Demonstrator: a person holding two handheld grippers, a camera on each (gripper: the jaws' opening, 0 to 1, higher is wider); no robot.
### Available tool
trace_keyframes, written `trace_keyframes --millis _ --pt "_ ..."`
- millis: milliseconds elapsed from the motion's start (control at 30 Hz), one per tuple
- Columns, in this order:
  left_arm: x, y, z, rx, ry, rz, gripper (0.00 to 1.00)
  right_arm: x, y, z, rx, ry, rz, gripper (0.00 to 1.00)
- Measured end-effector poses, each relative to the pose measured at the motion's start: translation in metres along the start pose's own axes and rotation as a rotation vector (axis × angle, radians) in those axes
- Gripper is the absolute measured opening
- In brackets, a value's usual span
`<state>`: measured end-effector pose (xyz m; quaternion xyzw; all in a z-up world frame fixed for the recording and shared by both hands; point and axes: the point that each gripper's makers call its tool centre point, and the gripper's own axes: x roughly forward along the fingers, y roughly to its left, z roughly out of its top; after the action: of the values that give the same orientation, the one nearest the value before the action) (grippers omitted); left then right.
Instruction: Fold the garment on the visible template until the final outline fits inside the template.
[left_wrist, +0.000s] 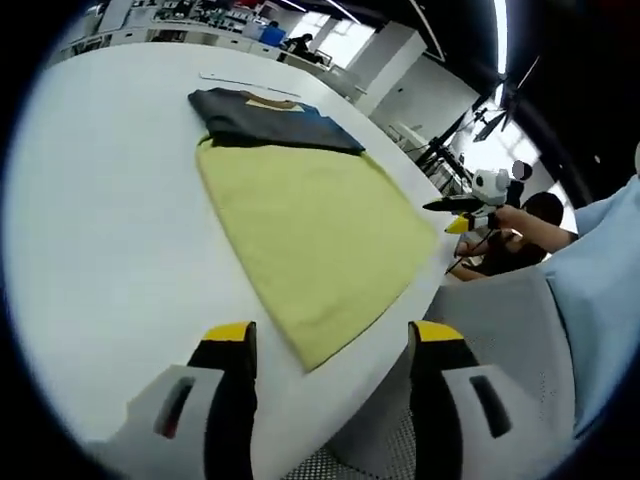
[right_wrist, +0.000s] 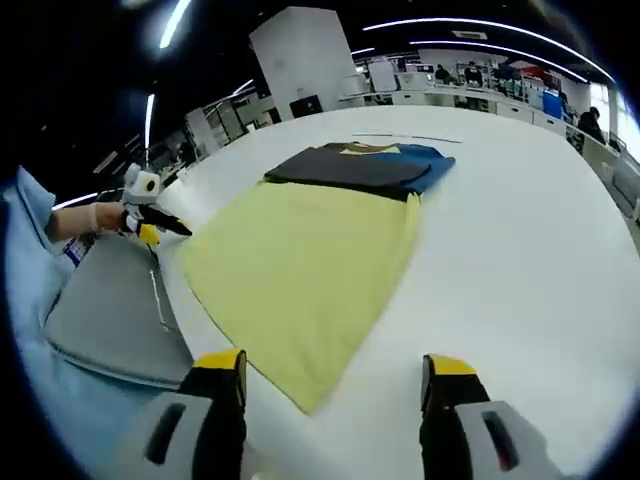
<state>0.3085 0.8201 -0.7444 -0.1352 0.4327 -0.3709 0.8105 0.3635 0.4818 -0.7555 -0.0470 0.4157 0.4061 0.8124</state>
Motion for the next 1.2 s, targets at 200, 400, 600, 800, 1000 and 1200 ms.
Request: trace_keyframes --millis 200,400,600,800,1000,1200 --pt "0.0 0.002 -0.003 -0.044 -0.002 -0.001 0.44 -0.004 0.003 -0.013 0.002 0.031 0.014 0.56" --pt "-0.002 0.002 -0.01 -0.101 0.01 -0.002 0.33 -0.008 0.004 -0.02 0.04 0.044 0.025 0.45" --pt "-0.003 0.005 -0.017 -0.157 0.008 -0.001 0.26 -0.008 0.009 -0.023 0.075 0.045 0.04 0.35" --pt "-0.003 0.007 -0.016 -0.196 -0.015 -0.003 0.21 -0.004 0.015 -0.023 0.122 0.052 0.073 0.21" --pt "-0.005 0.012 -0.017 -0.284 -0.03 -0.023 0.18 0.003 0.019 -0.02 0.189 0.038 0.089 0.12" --pt "-0.002 0.017 -0.019 -0.345 -0.034 -0.026 0.09 0.006 0.016 -0.022 0.219 0.034 0.08 0.03"
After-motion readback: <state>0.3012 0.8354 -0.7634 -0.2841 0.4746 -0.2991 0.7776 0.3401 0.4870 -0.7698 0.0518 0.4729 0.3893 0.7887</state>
